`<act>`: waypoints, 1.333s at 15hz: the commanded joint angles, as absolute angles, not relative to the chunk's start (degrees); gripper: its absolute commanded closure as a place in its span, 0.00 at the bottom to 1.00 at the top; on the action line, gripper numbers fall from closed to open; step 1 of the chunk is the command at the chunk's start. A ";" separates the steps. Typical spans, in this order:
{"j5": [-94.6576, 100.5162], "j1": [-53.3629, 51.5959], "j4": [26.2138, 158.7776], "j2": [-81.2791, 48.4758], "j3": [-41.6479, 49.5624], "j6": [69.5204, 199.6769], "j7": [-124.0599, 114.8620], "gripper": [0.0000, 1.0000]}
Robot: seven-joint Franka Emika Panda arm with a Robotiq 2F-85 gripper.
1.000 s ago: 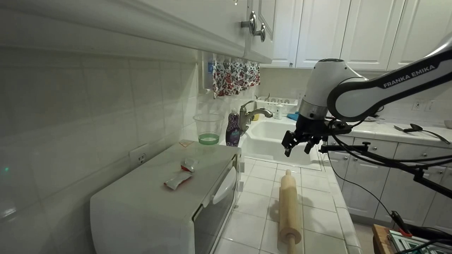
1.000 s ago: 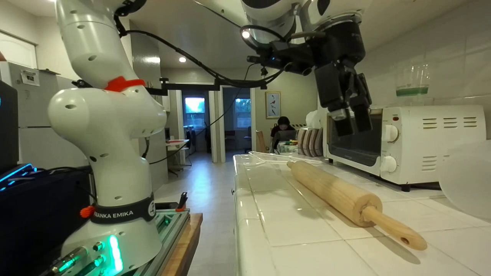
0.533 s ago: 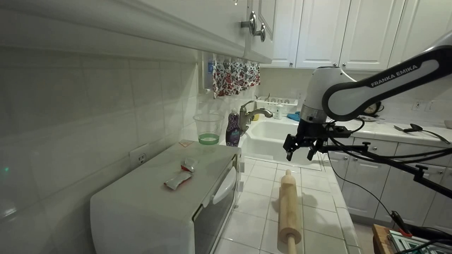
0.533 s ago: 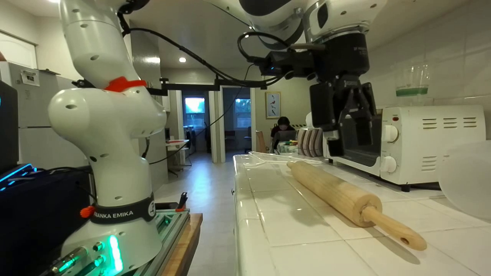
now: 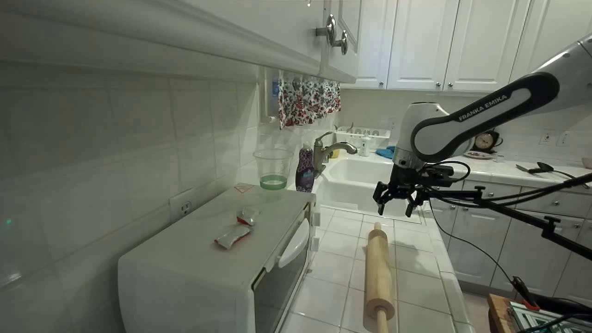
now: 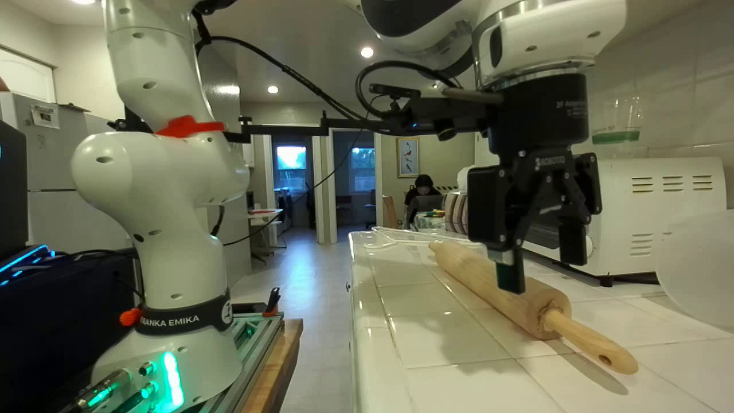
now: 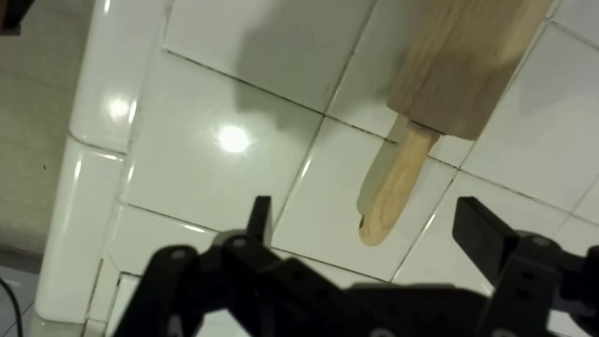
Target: Roll the rolling pin
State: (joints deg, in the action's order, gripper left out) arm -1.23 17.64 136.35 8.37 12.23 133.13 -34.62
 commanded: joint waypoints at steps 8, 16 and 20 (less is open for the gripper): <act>-8.12 15.96 127.33 -3.60 13.28 134.50 -38.98 0.00; -5.04 14.42 124.75 -7.49 13.95 132.51 -48.71 0.09; -3.92 13.91 124.67 -8.34 14.45 131.56 -51.82 0.44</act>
State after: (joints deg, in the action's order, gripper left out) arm -5.54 14.98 126.68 -6.78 13.24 133.56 -48.55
